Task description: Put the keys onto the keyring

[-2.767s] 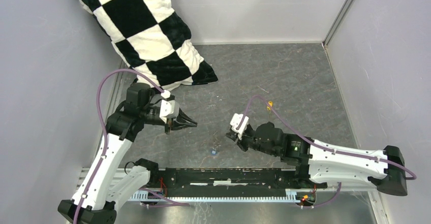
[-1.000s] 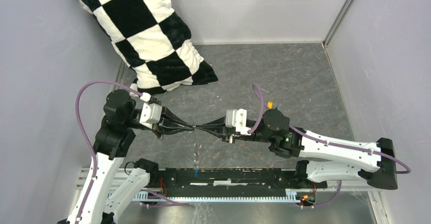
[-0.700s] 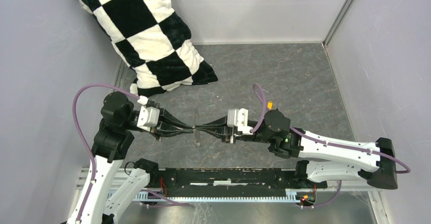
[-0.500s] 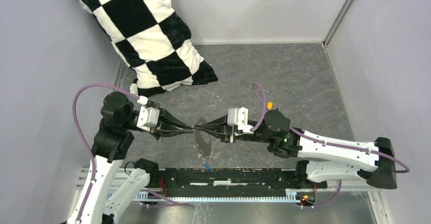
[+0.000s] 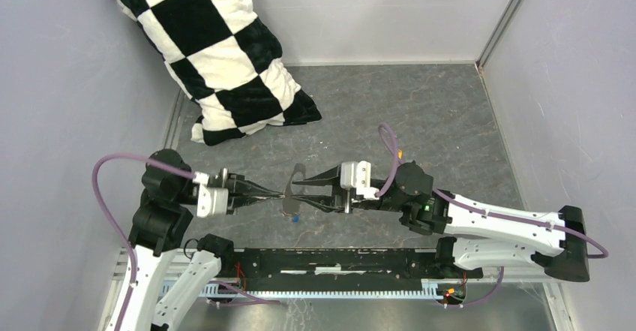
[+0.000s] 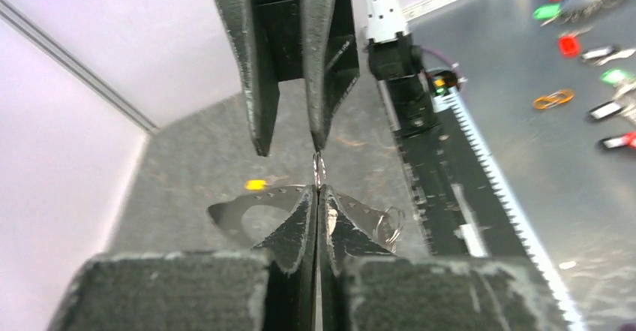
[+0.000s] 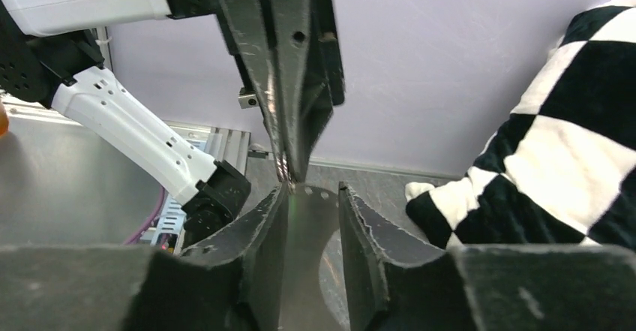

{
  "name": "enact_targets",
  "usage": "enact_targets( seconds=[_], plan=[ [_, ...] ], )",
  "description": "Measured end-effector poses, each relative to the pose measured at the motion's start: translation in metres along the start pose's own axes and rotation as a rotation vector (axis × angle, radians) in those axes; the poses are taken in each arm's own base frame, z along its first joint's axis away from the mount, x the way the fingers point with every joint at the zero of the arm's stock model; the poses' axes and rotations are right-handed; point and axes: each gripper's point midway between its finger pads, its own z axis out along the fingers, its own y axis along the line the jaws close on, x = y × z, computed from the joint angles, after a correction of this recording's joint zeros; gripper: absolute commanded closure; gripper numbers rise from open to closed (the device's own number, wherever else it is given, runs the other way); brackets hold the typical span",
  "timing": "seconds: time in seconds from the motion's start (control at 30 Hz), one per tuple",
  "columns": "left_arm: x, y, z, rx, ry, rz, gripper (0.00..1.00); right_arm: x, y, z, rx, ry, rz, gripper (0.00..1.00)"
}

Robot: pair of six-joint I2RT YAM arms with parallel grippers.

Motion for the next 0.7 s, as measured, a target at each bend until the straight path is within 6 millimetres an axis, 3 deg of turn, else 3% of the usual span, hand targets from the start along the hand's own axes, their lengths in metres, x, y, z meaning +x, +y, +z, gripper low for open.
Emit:
enact_targets(
  seconds=[0.2,0.43,0.53,0.7],
  plan=[
    [-0.001,-0.005,-0.004,-0.012,0.007,0.320,0.98,-0.004,-0.003,-0.019,0.018,0.044,-0.060,0.50],
    [0.007,0.001,-0.004,-0.008,0.021,0.484,0.98,0.001,-0.008,-0.028,0.028,0.114,-0.111,0.48],
    [0.009,0.003,-0.004,-0.012,0.027,0.483,0.98,0.002,-0.009,-0.026,0.022,0.135,-0.121,0.48],
    [0.012,0.014,-0.002,-0.019,0.043,0.256,0.98,0.003,-0.011,-0.014,0.003,0.166,-0.131,0.49]
  ],
)
